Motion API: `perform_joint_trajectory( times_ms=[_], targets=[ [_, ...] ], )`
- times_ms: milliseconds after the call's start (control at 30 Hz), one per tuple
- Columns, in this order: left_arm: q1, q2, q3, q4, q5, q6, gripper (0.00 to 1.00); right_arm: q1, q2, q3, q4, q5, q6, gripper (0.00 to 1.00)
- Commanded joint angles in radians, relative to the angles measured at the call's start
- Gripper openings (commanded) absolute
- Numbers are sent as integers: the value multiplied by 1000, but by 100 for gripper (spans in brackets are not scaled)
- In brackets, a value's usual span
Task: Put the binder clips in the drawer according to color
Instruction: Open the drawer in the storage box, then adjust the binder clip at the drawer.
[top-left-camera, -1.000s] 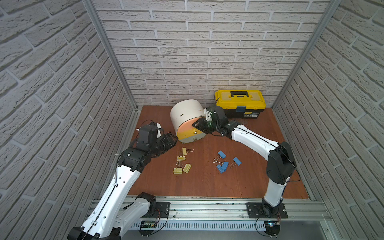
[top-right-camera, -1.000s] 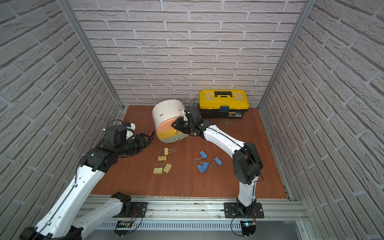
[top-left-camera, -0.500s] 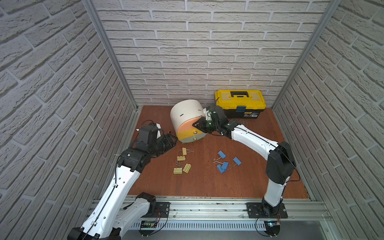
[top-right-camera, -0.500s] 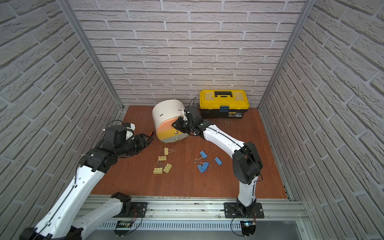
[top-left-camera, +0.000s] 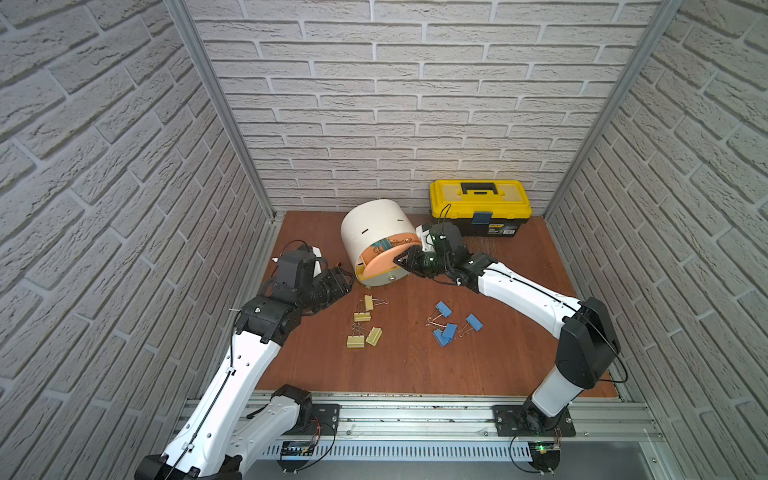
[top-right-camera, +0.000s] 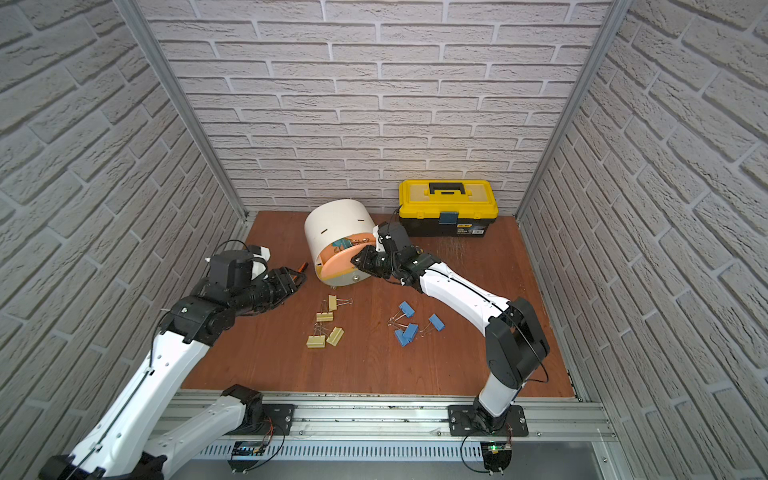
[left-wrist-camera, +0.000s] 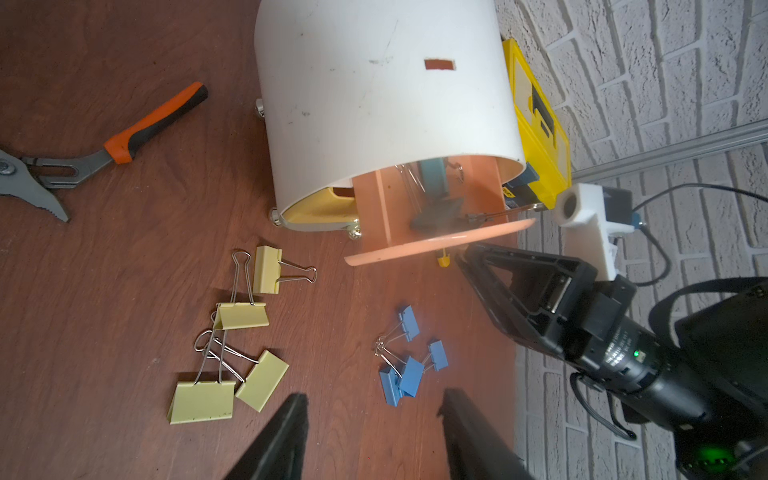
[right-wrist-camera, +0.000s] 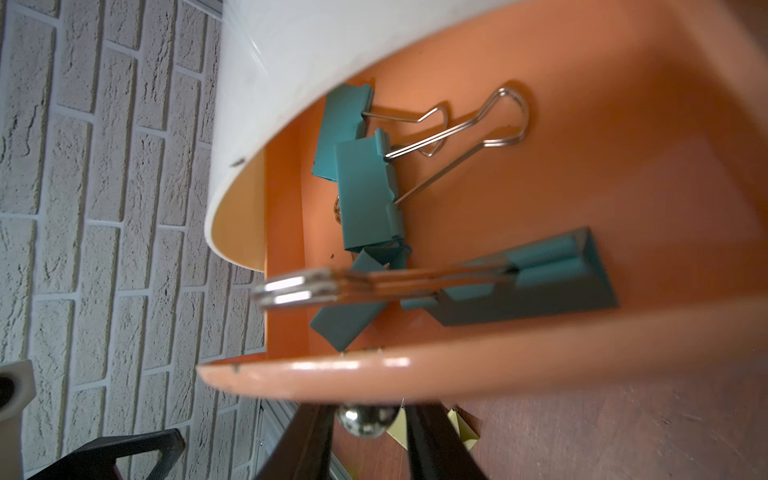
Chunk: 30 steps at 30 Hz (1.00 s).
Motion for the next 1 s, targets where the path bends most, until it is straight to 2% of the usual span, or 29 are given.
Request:
perform_joint_trajectory(
  times_ms=[0,167,400,567,667,867,967],
  targets=[
    [6,-18,1,24,-11,-8,57,3,-58,-11,-8,22,-25,46],
    [4,-26,-2,26,-13,-13,57,-6,-129,-6,-102,55,-85,52],
    [4,-28,3,30,-11,-11,57,-58,-235,-1,-175,124,-147,49],
    [5,-19,7,30,0,-6,57,-98,-192,90,-220,87,-174,47],
    [7,-17,9,27,3,-2,57,-99,-145,153,-236,60,-182,41],
    [7,-23,3,19,3,1,57,-99,-53,241,-255,10,-177,18],
    [7,-26,0,19,3,2,57,-99,-17,271,-261,2,-174,11]
  ],
)
